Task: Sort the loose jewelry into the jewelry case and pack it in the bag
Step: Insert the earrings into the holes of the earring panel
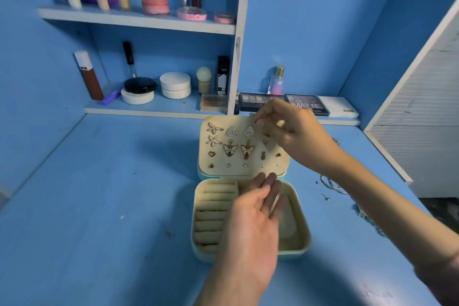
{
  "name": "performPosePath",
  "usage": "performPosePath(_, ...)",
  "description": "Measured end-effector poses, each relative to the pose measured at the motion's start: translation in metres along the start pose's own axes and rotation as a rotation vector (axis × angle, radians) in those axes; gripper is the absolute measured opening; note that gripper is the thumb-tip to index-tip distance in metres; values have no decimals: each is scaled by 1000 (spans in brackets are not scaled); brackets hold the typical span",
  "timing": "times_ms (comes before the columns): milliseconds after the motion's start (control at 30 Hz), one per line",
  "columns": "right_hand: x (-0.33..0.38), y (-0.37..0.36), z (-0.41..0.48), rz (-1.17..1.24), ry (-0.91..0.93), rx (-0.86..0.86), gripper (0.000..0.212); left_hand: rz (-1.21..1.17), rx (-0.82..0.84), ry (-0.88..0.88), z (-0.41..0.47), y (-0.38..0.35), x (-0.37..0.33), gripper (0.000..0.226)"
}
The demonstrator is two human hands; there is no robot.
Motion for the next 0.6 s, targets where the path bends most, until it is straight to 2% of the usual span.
performPosePath(100,1,1,-4,-18,13,5,7,-134,-39,25,3,-1,4,29)
performPosePath(433,11,4,-15,-49,33,5,11,-210,-67,8,10,-3,3,29)
performPosePath(600,18,5,-22,-70,51,19,18,-227,-35,-15,7,-4,3,19)
Point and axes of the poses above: each hand's wrist, its own z-axis towards the middle knuckle, its own y-axis out of the back of the hand, x = y × z, the point moved 3 cm from there along z, towards the middle knuckle, and after that the axes turned 6 degrees about y, right-handed, at the moved point
